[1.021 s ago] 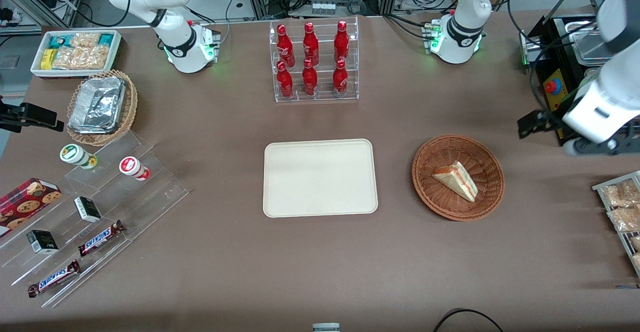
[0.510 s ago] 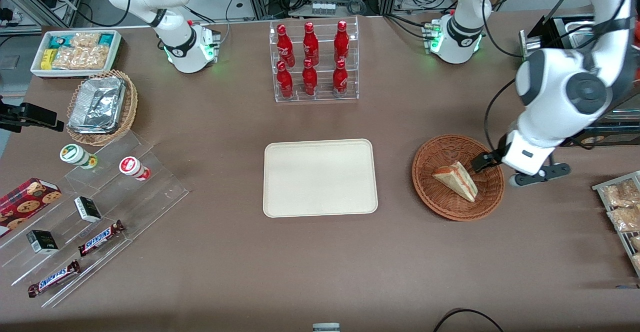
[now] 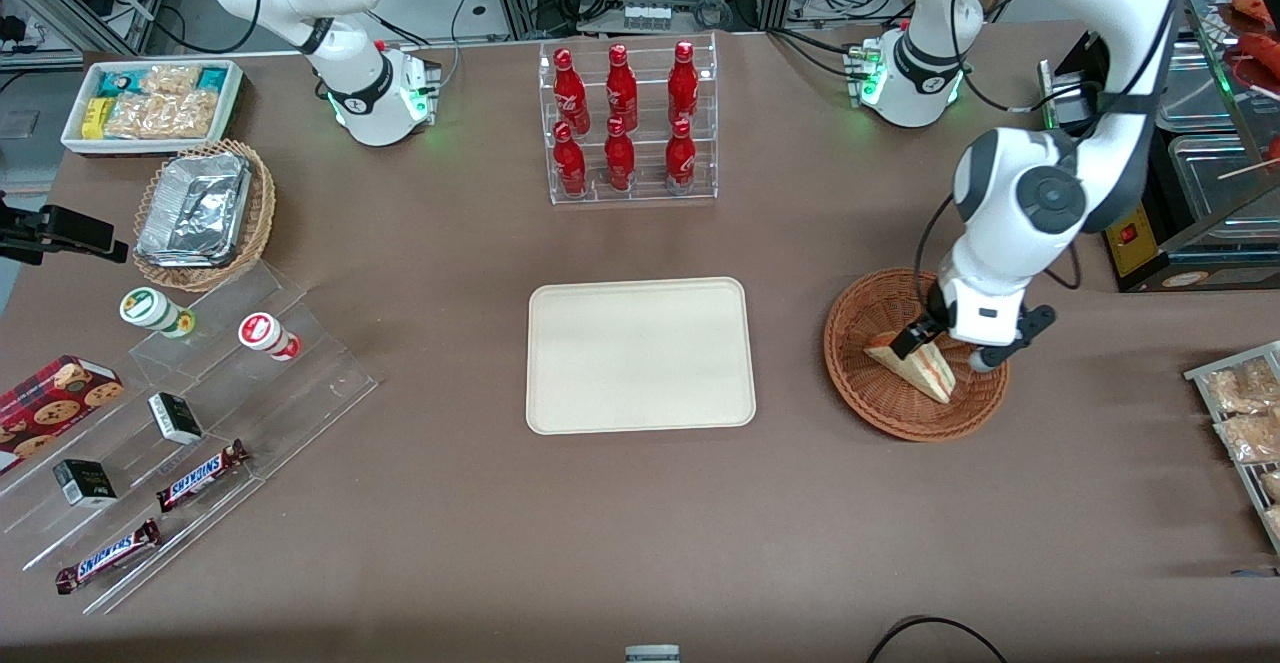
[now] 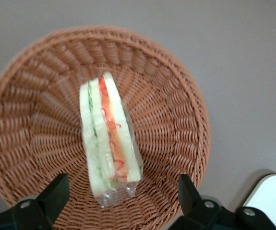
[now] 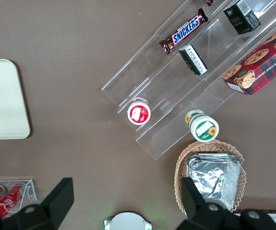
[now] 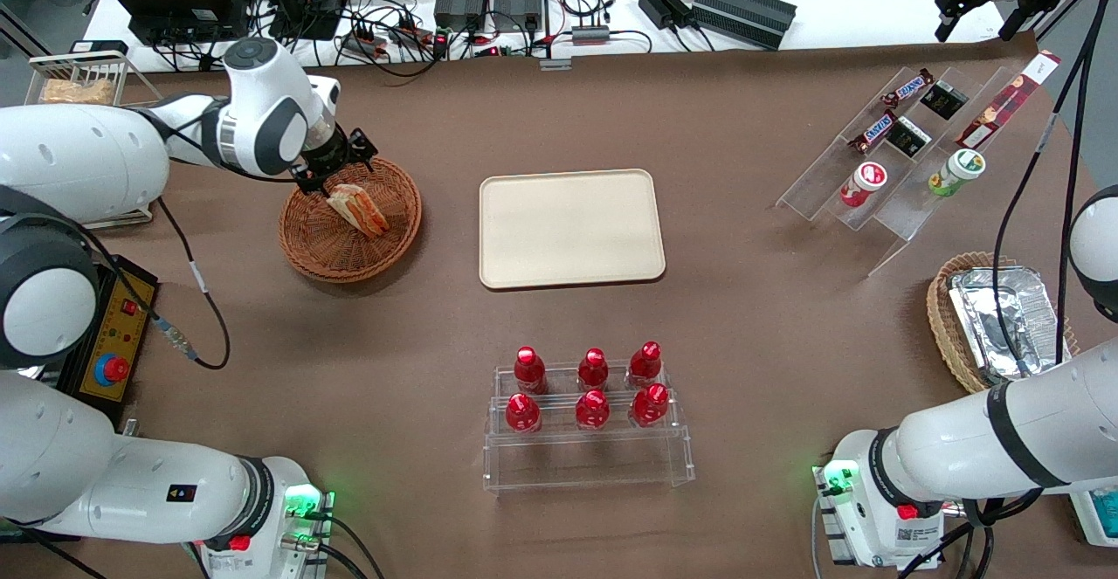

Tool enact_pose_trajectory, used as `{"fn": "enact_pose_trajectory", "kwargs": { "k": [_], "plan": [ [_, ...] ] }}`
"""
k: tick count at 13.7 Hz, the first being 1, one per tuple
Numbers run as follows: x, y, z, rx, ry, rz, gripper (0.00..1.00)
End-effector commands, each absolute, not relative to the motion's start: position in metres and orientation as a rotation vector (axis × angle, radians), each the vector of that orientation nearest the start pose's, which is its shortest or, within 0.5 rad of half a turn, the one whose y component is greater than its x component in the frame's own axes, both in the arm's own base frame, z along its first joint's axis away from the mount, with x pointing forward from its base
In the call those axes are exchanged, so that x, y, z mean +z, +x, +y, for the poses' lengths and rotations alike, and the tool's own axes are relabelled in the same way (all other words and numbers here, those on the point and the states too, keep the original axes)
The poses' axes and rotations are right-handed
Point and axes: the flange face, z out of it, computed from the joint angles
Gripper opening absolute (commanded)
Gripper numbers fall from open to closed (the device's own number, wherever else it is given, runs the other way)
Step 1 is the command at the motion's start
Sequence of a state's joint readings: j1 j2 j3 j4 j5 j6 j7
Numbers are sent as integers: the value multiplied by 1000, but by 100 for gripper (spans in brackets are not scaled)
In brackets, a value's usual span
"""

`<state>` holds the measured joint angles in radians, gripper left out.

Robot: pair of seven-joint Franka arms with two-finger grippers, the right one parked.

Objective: Place sandwich from basket to tray
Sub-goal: 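Lower the left gripper and close it on the wrapped sandwich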

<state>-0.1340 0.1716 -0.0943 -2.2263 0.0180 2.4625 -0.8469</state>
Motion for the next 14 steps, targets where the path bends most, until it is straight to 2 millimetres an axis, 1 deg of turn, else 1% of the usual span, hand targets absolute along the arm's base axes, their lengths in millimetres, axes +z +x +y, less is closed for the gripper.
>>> {"fn": "enact_pose_trajectory", "kwargs": {
  "k": [1,3,6,7,8,9,11,12,14],
  "plan": [
    [283,535,-121,-72,-3008,-975,100],
    [271,535,-118,-54,-2999,-978,100],
    [259,539,-114,-69,-3001,-998,99],
    [257,540,-114,-75,-2999,-1020,67],
    [254,542,-115,-80,-2984,-1074,22],
    [254,543,-114,-90,-2982,-1091,0],
    [257,544,-114,-98,-2986,-1083,0],
    [263,544,-114,-106,-2989,-1077,0],
    [288,543,-114,-101,-2982,-1040,0]
  ]
}}
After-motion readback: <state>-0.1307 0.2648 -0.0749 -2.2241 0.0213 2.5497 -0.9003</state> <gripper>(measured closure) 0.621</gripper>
